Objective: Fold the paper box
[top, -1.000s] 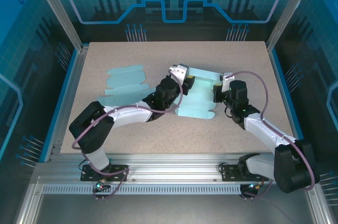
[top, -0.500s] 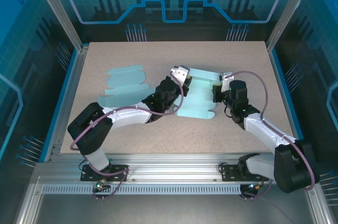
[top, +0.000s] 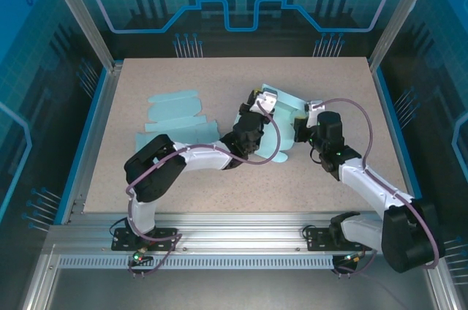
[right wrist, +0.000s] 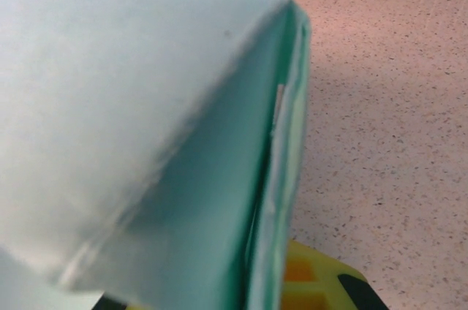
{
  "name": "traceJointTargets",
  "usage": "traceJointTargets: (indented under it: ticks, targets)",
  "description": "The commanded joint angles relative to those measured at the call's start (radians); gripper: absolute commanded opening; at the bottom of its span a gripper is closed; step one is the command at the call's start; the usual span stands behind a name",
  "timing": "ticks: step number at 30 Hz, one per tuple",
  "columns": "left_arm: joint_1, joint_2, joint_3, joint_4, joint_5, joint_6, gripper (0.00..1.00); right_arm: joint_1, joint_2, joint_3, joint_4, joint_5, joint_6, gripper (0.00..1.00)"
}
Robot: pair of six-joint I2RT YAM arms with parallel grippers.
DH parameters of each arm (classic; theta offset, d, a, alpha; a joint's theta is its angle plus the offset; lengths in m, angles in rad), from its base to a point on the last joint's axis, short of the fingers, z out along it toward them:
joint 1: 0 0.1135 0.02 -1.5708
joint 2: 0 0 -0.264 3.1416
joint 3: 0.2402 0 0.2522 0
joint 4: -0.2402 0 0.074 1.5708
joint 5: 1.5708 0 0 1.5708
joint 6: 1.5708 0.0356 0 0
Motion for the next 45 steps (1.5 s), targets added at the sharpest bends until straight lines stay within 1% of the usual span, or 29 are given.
traceJointTargets:
  ticks: [1, 5, 8, 10, 12, 13, 15, 16, 19, 21, 23, 24, 26, 27, 32, 36, 40, 42, 45]
  targets:
    - [0.032, 0.025, 0.087, 0.113, -0.209, 0.058, 0.15, 0.062, -0.046, 0.036, -0.112, 0.029, 0.070, 0.00]
    - [0.035, 0.066, 0.156, 0.103, -0.277, 0.070, 0.16, 0.157, -0.072, 0.063, -0.145, 0.132, 0.129, 0.00]
    - [0.032, 0.054, 0.146, 0.084, -0.250, 0.032, 0.15, 0.204, -0.052, 0.103, -0.194, 0.203, 0.179, 0.00]
    - [0.029, 0.022, 0.118, 0.024, -0.206, -0.025, 0.15, 0.218, -0.029, 0.139, -0.247, 0.227, 0.204, 0.00]
    - [0.029, -0.028, 0.070, -0.074, -0.124, -0.106, 0.22, 0.224, -0.006, 0.179, -0.315, 0.253, 0.237, 0.00]
    - [0.031, -0.051, 0.047, -0.116, -0.070, -0.133, 0.27, 0.225, 0.003, 0.196, -0.343, 0.261, 0.253, 0.00]
    - [0.035, -0.110, -0.003, -0.236, 0.049, -0.228, 0.38, 0.225, 0.022, 0.230, -0.413, 0.277, 0.299, 0.00]
    - [0.041, -0.137, -0.021, -0.295, 0.098, -0.273, 0.40, 0.225, 0.027, 0.239, -0.432, 0.276, 0.312, 0.00]
    - [0.074, -0.227, -0.076, -0.454, 0.312, -0.425, 0.48, 0.226, 0.034, 0.251, -0.456, 0.268, 0.334, 0.00]
    - [0.101, -0.286, -0.115, -0.513, 0.465, -0.501, 0.54, 0.227, 0.037, 0.260, -0.475, 0.280, 0.344, 0.00]
    - [0.110, -0.328, -0.140, -0.548, 0.548, -0.540, 0.58, 0.227, 0.040, 0.269, -0.497, 0.292, 0.349, 0.00]
    - [0.111, -0.348, -0.148, -0.572, 0.583, -0.552, 0.62, 0.225, 0.042, 0.278, -0.512, 0.296, 0.351, 0.00]
    - [0.111, -0.378, -0.145, -0.636, 0.634, -0.575, 0.68, 0.224, 0.045, 0.283, -0.543, 0.302, 0.356, 0.00]
    - [0.111, -0.391, -0.143, -0.667, 0.655, -0.590, 0.72, 0.225, 0.052, 0.315, -0.564, 0.304, 0.361, 0.00]
    - [0.110, -0.430, -0.143, -0.780, 0.735, -0.666, 0.87, 0.225, 0.072, 0.351, -0.626, 0.309, 0.378, 0.00]
    - [0.109, -0.459, -0.156, -0.818, 0.751, -0.699, 0.98, 0.224, 0.094, 0.373, -0.662, 0.317, 0.381, 0.00]
    - [0.110, -0.521, -0.180, -0.827, 0.743, -0.709, 0.99, 0.224, 0.132, 0.415, -0.727, 0.314, 0.354, 0.00]
    - [0.111, -0.560, -0.189, -0.844, 0.710, -0.712, 0.99, 0.221, 0.160, 0.447, -0.778, 0.296, 0.325, 0.00]
    - [0.126, -0.611, -0.185, -0.925, 0.635, -0.736, 0.99, 0.208, 0.217, 0.507, -0.883, 0.214, 0.260, 0.00]
